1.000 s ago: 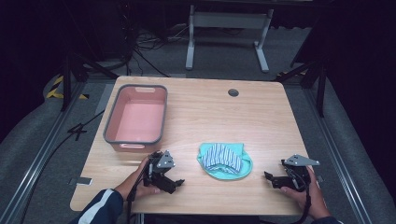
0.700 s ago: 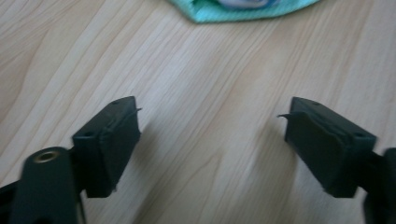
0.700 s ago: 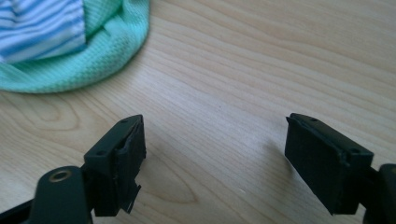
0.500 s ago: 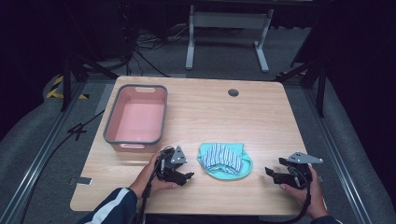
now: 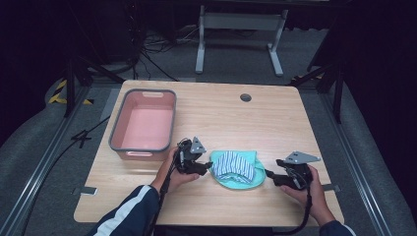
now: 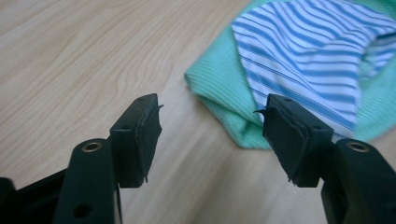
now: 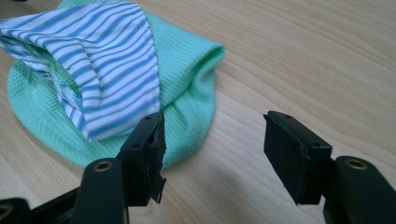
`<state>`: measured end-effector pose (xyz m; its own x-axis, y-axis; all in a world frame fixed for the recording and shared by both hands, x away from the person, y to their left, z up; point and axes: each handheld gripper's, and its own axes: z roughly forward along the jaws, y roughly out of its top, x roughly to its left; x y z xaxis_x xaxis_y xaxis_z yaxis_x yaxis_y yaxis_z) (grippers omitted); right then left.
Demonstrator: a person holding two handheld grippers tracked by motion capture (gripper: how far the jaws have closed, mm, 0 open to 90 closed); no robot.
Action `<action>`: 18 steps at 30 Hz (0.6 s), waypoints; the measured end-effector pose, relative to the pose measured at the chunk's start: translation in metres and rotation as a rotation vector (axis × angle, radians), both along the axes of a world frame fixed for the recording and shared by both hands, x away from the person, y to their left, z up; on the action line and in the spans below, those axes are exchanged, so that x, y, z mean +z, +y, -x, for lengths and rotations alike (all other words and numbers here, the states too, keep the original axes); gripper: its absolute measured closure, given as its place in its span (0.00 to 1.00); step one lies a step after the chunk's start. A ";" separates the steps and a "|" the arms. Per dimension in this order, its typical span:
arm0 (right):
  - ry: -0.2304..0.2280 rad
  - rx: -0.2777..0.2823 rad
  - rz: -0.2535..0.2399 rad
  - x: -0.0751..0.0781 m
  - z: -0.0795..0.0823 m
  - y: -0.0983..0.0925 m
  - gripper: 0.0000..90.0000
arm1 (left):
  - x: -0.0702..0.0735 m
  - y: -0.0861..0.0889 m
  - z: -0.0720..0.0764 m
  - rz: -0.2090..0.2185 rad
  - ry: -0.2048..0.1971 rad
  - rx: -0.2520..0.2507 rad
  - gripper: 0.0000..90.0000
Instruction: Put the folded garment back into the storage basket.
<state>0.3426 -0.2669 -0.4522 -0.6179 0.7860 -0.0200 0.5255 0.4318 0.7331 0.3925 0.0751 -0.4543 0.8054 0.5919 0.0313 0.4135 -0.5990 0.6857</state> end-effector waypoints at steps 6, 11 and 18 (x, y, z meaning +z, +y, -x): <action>0.005 0.030 -0.002 -0.001 -0.019 0.023 0.52 | -0.003 -0.008 -0.014 0.014 -0.001 0.015 0.41; 0.023 0.015 -0.003 -0.005 -0.031 0.033 0.52 | -0.008 -0.014 -0.018 0.021 0.026 -0.001 0.41; 0.072 0.015 0.030 -0.018 -0.039 0.042 0.49 | -0.015 -0.019 -0.021 0.026 0.052 0.002 0.38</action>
